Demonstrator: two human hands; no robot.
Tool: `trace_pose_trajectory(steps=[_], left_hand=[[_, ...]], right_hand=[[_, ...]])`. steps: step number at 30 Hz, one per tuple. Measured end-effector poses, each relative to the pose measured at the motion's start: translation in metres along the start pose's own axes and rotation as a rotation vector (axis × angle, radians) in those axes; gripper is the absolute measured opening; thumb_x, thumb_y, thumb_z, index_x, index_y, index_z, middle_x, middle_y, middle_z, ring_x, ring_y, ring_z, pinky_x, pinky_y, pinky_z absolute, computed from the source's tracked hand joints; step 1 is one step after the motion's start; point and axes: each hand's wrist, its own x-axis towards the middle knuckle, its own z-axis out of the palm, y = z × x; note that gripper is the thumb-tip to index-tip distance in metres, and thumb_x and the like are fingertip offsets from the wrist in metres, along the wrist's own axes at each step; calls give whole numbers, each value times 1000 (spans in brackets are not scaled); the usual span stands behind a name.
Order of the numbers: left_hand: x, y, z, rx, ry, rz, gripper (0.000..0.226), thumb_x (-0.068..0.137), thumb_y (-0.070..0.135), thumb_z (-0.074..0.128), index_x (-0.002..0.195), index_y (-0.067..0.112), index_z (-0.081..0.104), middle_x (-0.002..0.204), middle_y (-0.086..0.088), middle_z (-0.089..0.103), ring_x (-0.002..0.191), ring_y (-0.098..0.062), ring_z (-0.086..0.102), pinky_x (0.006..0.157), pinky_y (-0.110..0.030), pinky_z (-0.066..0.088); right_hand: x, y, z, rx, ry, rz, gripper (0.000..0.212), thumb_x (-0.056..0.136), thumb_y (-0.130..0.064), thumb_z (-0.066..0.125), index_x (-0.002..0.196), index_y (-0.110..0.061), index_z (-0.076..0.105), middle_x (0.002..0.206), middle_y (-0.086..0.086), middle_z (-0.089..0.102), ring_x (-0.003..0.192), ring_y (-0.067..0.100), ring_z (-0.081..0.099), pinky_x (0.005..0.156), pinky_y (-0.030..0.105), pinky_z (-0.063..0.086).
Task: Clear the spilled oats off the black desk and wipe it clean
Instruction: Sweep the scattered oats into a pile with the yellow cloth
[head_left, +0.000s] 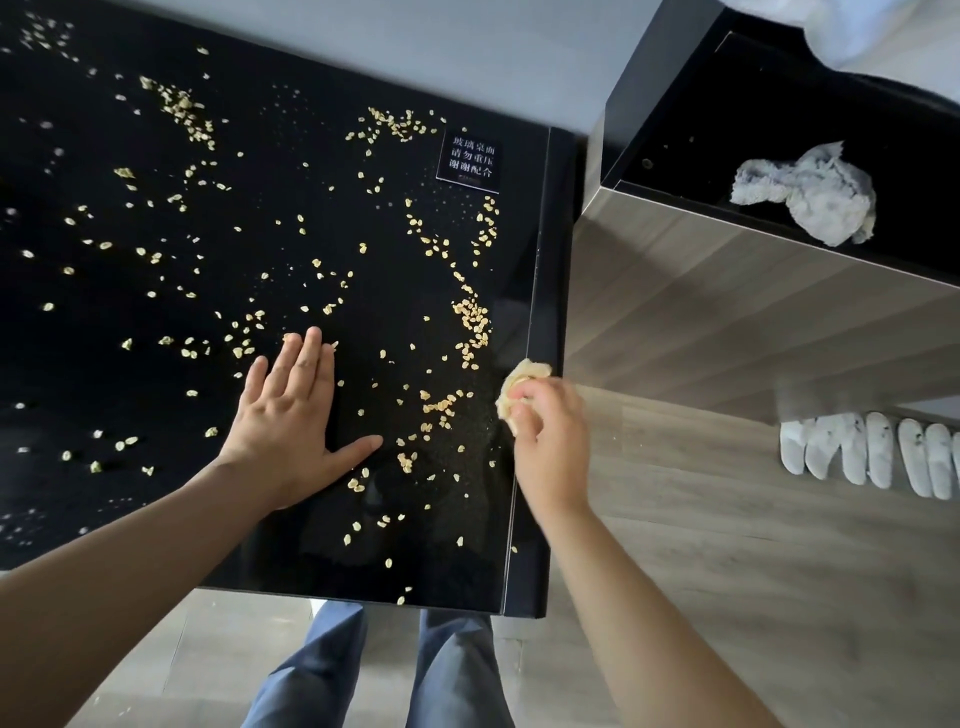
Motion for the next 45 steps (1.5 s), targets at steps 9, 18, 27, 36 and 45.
trace_pose_trajectory(steps=[9,18,27,36,45], left_hand=[[-1,-2,-7,105,-91,20,115,68,87,-6,150,7,-16,155,-9,-30,145,-24,-23,118,-43,-6],[-6,-4,-11,131,-124,43,112,68,82,0,149,6,-17,155,-10,-30,144,-25,-24,120,-45,-4],[-3,-11,-10,70,-118,78,106,78,80,19,152,9,-4,160,-7,-17,147,-23,-14,120,-42,0],[-59,-28,-8,-33,-59,248,104,76,78,8,153,8,13,161,-4,-2,148,-17,-8,120,-39,-1],[-75,-43,10,20,-54,228,102,78,76,10,153,7,15,161,-7,0,148,-23,-2,119,-46,6]], right_hand=[[-65,-25,-11,212,-30,19,18,86,-3,59,92,-19,65,98,-20,54,96,4,56,80,9,41],[-4,-8,-8,24,104,164,15,90,-5,57,100,-13,65,107,0,59,98,16,52,79,18,40],[-42,-37,6,154,-11,21,14,89,-6,60,99,-15,66,103,-8,60,95,8,56,76,4,39],[-85,8,-10,-22,226,283,14,89,-1,59,101,-6,64,107,7,62,99,24,58,77,9,33],[-96,-19,8,-105,139,88,15,86,0,60,95,-11,63,101,3,62,94,21,55,69,9,31]])
